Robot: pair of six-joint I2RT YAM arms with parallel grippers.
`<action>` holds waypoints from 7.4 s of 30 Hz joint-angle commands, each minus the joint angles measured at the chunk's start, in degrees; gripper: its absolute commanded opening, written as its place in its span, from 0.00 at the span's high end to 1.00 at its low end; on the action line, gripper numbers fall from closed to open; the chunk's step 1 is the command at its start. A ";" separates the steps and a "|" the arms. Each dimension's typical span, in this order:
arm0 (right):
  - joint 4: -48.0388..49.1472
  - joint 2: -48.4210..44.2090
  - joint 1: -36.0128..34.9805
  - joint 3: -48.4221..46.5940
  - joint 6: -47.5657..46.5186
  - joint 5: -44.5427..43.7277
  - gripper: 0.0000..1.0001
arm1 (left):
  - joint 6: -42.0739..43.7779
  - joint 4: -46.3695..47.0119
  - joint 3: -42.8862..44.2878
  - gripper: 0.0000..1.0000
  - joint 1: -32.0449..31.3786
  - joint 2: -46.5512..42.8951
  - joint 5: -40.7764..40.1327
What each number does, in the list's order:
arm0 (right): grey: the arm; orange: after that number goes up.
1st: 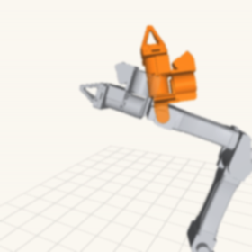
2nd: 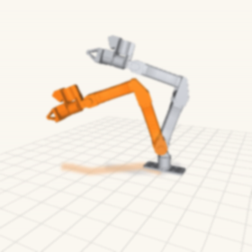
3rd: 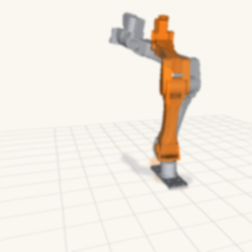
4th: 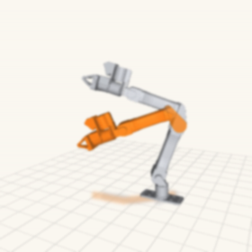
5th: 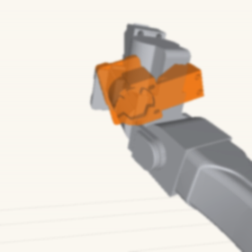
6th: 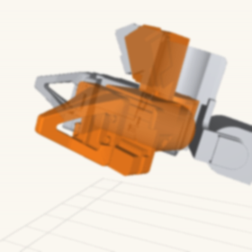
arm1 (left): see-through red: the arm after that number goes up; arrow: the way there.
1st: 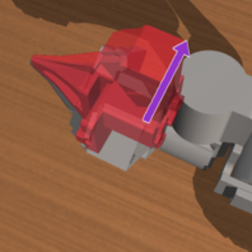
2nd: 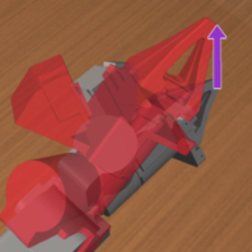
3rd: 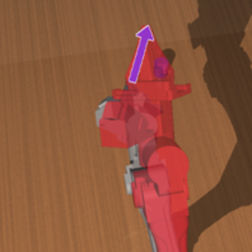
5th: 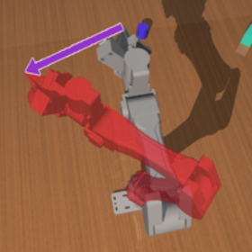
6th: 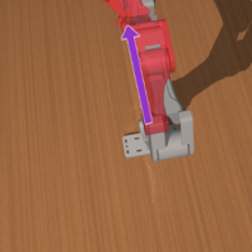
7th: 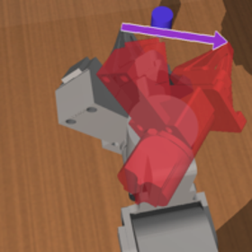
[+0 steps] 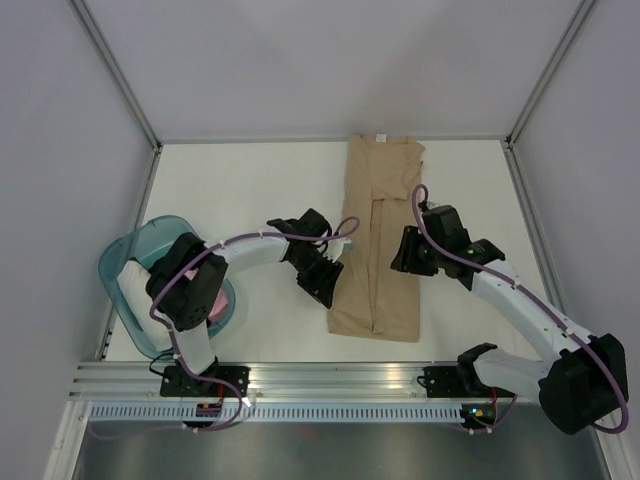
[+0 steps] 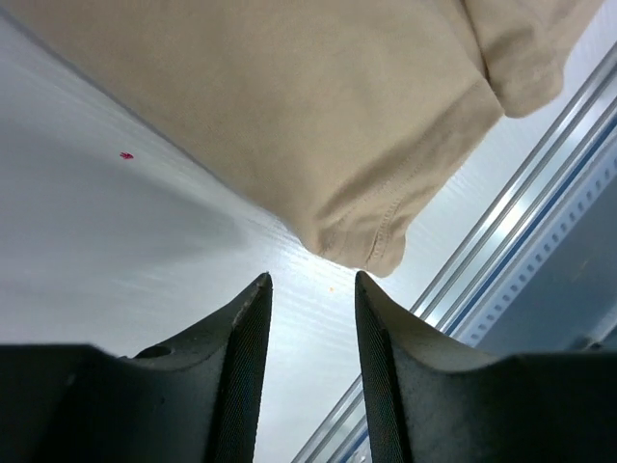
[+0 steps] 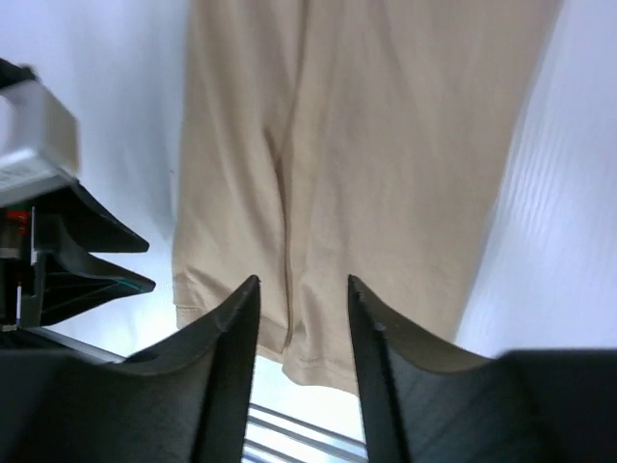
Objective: Roll the t-shirts
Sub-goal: Fold the tshirt, then roll the tshirt
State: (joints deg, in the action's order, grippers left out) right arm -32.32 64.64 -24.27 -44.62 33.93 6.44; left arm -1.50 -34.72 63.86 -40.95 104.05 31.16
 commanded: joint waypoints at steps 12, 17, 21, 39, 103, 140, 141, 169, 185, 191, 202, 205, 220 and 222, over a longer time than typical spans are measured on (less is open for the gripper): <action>-3.89 -11.18 0.72 -11.55 -42.33 -6.79 0.30 | 60.18 -3.98 -9.87 0.45 -7.47 -29.58 -0.25; -4.42 -19.01 0.89 -3.29 -53.25 -4.53 0.29 | 69.43 18.78 -23.06 0.43 -12.74 -32.16 -0.30; -8.71 -20.44 0.89 -0.12 -66.33 1.73 0.26 | 70.58 25.58 -25.71 0.42 -14.86 -28.22 -4.26; -19.29 -13.49 -10.88 16.13 -103.98 16.51 0.36 | 70.05 28.48 -26.68 0.41 -16.97 -19.24 -6.72; -1.44 1.19 2.64 7.71 -78.24 14.04 0.80 | 23.73 13.89 -3.91 0.98 2.71 -2.10 15.68; 7.44 -0.74 -0.69 17.46 -86.23 13.78 0.87 | 11.87 13.63 -2.42 0.64 6.41 -5.08 -4.61; 7.79 -0.92 -0.69 17.64 -86.23 13.78 0.87 | 13.52 13.54 -2.33 0.64 6.49 -5.78 -4.61; 8.32 -3.91 -0.69 19.04 -86.32 13.52 0.85 | 62.85 37.54 -25.54 0.43 -8.88 -15.46 -8.04; -3.81 -7.34 -0.69 11.04 -93.52 11.14 0.69 | 56.68 34.46 -27.44 0.41 -10.63 -28.81 -8.74; -2.14 -10.68 -0.69 13.94 -93.09 12.11 0.67 | 64.60 36.65 -35.02 0.43 -14.33 -32.86 -8.74; -4.51 -9.27 -0.95 14.65 -94.66 15.88 0.66 | 65.57 45.62 -33.53 0.43 -15.04 -22.67 -17.01; -4.95 -9.36 -2.26 15.61 -95.45 16.15 0.67 | 65.31 45.62 -33.62 0.46 -15.04 -20.22 -17.09; 2.87 -4.97 -7.72 21.68 -90.89 11.85 0.54 | 58.46 40.79 -30.02 0.76 -15.04 -16.60 -18.85; 3.31 -4.62 -7.81 21.59 -90.27 11.58 0.58 | 57.40 39.56 -29.32 0.82 -15.04 -16.51 -18.76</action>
State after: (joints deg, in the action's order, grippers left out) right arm -30.57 58.76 -31.70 -24.64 -56.73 19.73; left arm 59.57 9.87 33.21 -55.75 87.94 10.87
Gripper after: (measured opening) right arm 0.436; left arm 0.207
